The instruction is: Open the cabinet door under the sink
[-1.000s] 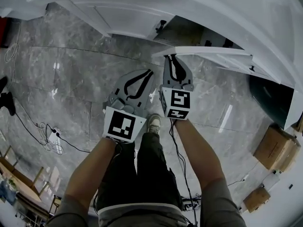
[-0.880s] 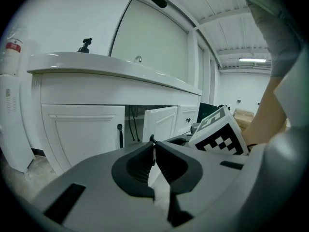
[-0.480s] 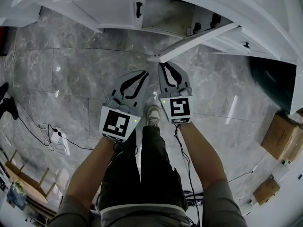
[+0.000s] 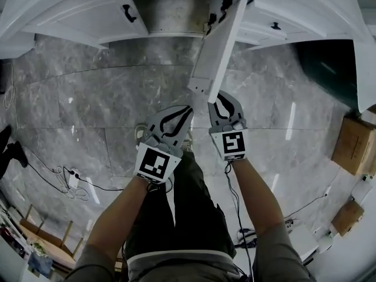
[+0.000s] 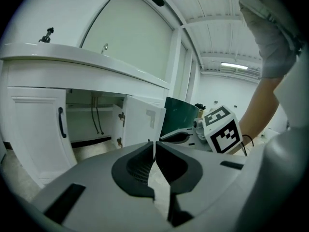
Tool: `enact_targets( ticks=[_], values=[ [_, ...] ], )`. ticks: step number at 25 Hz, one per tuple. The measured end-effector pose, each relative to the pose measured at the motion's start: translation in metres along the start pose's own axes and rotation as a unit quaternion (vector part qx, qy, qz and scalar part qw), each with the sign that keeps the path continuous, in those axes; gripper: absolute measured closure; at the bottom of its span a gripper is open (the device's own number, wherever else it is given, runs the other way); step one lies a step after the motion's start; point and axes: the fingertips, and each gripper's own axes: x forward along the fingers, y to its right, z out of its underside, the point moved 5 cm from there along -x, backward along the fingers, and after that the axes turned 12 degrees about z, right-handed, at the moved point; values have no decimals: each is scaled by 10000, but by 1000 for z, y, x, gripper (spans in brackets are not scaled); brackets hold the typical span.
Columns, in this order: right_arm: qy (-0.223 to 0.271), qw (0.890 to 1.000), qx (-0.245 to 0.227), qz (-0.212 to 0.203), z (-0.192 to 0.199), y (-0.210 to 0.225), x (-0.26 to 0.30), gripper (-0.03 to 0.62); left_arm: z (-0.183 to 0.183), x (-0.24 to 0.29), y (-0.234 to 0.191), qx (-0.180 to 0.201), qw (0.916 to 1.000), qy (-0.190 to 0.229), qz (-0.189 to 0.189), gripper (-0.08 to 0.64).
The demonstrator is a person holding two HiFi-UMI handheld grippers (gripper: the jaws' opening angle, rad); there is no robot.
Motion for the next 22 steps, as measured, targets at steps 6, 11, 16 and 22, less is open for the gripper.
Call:
enact_targets(
  ticks=[6, 11, 16, 22],
  values=[
    [-127, 9968, 446, 650, 17, 45, -18, 545, -8, 41, 35, 106, 9986, -182, 492, 531],
    [-286, 9920, 713, 1002, 25, 71, -32, 541, -14, 55, 50, 149, 9970, -306, 696, 532],
    [-320, 9889, 759, 1239, 16, 67, -42, 539, -18, 60, 51, 38, 9962, -480, 723, 531],
    [-341, 9874, 903, 1253, -4, 76, -61, 538, -37, 57, 54, 48, 9950, -616, 781, 531]
  ],
)
